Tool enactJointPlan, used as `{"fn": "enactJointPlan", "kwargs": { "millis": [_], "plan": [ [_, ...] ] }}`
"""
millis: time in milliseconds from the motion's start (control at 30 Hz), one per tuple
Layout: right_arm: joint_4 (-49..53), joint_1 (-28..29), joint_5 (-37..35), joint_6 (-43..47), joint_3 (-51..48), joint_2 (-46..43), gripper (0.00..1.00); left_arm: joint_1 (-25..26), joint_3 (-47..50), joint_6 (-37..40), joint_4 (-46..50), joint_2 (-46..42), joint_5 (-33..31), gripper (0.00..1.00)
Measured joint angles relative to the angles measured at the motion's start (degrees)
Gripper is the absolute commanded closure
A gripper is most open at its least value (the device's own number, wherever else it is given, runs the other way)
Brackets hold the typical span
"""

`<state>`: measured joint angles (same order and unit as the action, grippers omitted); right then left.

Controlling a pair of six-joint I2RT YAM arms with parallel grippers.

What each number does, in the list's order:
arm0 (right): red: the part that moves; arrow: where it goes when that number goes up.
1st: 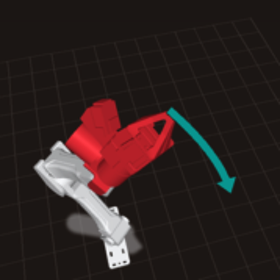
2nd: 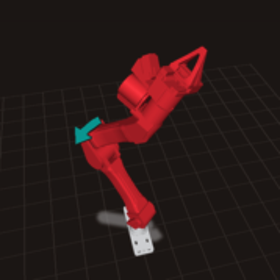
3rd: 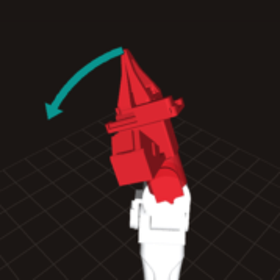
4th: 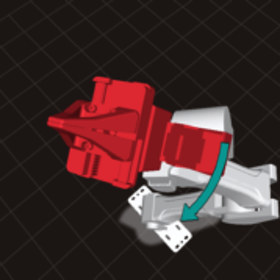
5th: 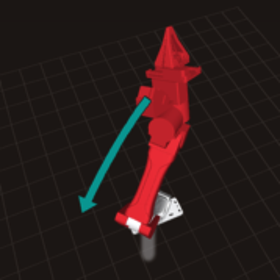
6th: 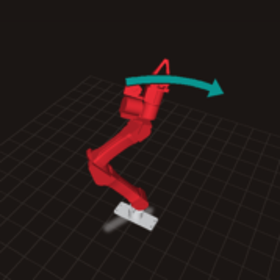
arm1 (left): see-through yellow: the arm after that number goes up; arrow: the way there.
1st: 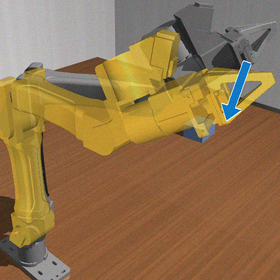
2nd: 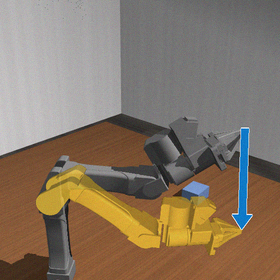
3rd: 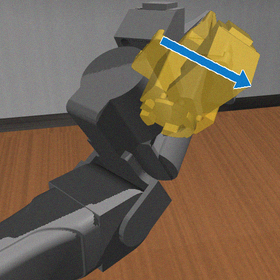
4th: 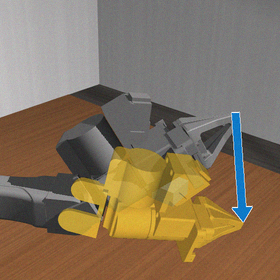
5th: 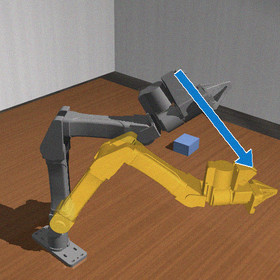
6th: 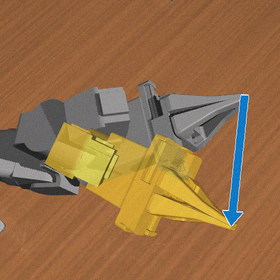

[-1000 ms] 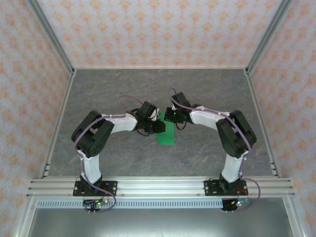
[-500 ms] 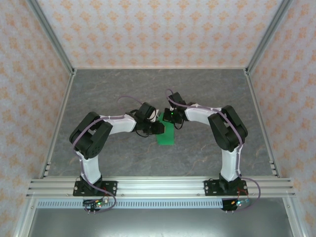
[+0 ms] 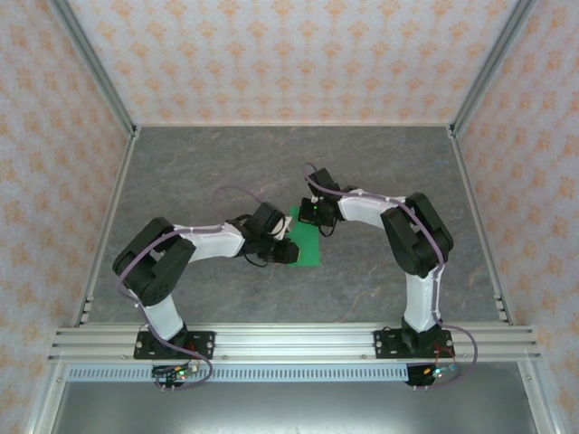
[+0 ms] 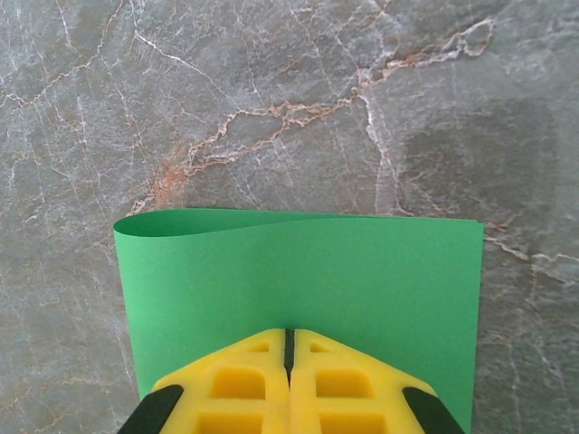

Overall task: Fold a paper plane with a square sheet of paper (fold left side to right side)
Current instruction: First fold the square sheet of paper in half at the center of the table, then hold the square sheet of paper at the center of the table.

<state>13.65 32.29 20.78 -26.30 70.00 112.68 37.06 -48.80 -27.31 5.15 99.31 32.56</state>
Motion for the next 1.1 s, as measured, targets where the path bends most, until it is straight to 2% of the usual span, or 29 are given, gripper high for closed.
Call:
{"fn": "enactJointPlan", "kwargs": {
  "millis": [233,367,567,667,833,967,1100],
  "plan": [
    [0.0,0.0,0.0,0.0,0.02,0.0,0.95,0.59,3.3,0.24,0.81,-3.23,0.5,0.73],
    [0.0,0.0,0.02,0.02,0.02,0.0,0.95,1.11,4.33,0.2,4.59,-7.04,1.7,0.72],
    [0.0,0.0,0.04,0.02,0.02,0.0,0.95,-0.7,-0.26,-0.07,7.15,-11.89,3.21,0.72],
    [0.0,0.0,0.04,0.02,0.02,0.0,0.95,-2.86,-4.76,0.0,7.04,-9.75,3.63,0.73],
    [0.02,0.0,0.04,0.02,0.02,0.0,0.95,-4.59,-11.15,0.0,5.9,0.02,4.59,0.73],
    [0.0,0.0,0.09,0.02,0.02,0.0,0.95,-4.52,-12.48,-0.11,4.85,6.47,5.2,0.74],
    [-0.09,-0.02,0.28,0.02,0.0,0.0,0.95,-4.55,-12.48,-0.74,3.69,9.25,5.75,0.74]
  ]
}}
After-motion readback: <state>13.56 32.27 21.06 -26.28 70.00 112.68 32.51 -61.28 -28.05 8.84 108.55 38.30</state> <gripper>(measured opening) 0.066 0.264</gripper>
